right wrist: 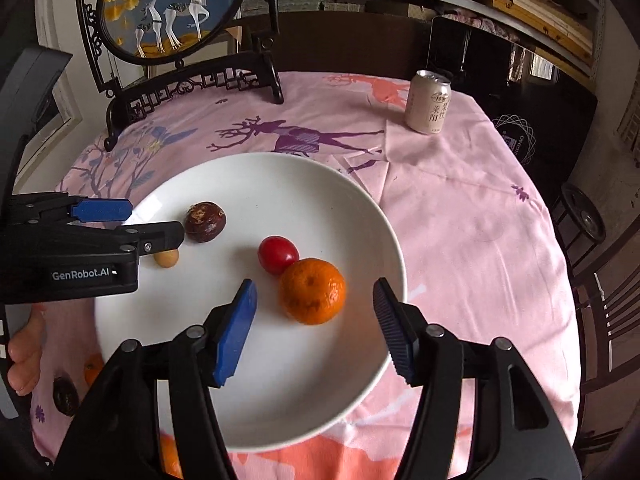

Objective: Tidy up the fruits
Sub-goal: 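Lower both held fruits onto the white plate and open both grippers, then grasp a dark red plum with the right gripper while the left grasps a passion fruit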

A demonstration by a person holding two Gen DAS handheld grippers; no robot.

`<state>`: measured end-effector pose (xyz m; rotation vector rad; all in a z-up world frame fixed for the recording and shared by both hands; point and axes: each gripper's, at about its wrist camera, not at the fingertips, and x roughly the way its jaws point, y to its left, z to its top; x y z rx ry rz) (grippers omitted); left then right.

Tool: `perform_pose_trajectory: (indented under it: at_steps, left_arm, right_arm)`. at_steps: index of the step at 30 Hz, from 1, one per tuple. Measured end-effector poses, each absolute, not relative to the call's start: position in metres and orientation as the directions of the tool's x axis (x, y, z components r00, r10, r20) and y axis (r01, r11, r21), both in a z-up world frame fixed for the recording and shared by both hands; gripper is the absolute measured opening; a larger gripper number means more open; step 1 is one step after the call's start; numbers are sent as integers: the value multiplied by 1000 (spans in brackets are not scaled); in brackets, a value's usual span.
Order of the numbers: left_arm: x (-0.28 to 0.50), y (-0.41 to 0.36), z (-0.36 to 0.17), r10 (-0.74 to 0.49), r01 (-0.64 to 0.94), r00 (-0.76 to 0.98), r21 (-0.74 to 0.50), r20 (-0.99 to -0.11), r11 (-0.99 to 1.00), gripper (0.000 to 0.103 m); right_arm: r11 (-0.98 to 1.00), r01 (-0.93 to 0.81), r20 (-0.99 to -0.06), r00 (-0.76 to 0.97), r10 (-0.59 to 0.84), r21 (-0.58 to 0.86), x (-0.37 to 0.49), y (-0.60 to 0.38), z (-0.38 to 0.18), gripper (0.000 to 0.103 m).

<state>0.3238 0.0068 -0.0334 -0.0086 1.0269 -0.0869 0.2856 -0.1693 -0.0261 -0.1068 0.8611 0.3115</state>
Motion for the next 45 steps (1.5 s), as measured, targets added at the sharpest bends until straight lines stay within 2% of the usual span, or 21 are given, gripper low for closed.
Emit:
perform_pose_trajectory:
  at_steps: [6, 8, 9, 10, 14, 18, 32, 33, 34, 36, 45]
  left_arm:
    - [228, 24, -12, -69, 70, 597, -34, -799, 997, 75]
    - [190, 33, -15, -62, 54, 620, -36, -782, 998, 77]
    - [172, 39, -18, -62, 42, 631, -45, -773, 998, 79]
    - [156, 46, -22, -62, 28, 641, -57, -765, 998, 84]
    - [108, 67, -40, -56, -27, 646, -96, -761, 995, 86]
    - [85, 77, -52, -2, -62, 638, -54, -770, 997, 86]
    - [74, 88, -69, 1, -73, 597, -53, -802, 996, 86]
    - [75, 89, -70, 0, -73, 594, -54, -804, 996, 86]
    - [75, 89, -71, -2, -73, 592, -55, -806, 996, 86]
    - [77, 90, -73, -8, -70, 586, -60, -810, 996, 86]
    - [97, 77, -90, -8, -57, 544, -46, -839, 997, 86]
  right_arm:
    - [953, -290, -715, 647, 267, 94, 190, -199, -7, 63]
    - [952, -275, -703, 651, 287, 134, 153, -206, -15, 73]
    - [953, -262, -698, 654, 291, 152, 136, -210, -19, 82]
    - [954, -249, -694, 658, 293, 167, 120, -213, -25, 88]
    - [954, -217, -708, 640, 298, 205, 81, -215, -43, 89]
    - [952, -240, -733, 609, 302, 192, 70, -202, -50, 89]
    - [961, -257, -752, 612, 245, 104, 74, -184, -64, 89]
    - [960, -262, -751, 615, 242, 94, 76, -182, -67, 80]
    - [958, -273, -754, 610, 244, 90, 80, -180, -70, 61]
    - [952, -286, -778, 572, 259, 107, 88, -178, -80, 40]
    - [949, -300, -755, 598, 270, 102, 74, -181, -69, 36]
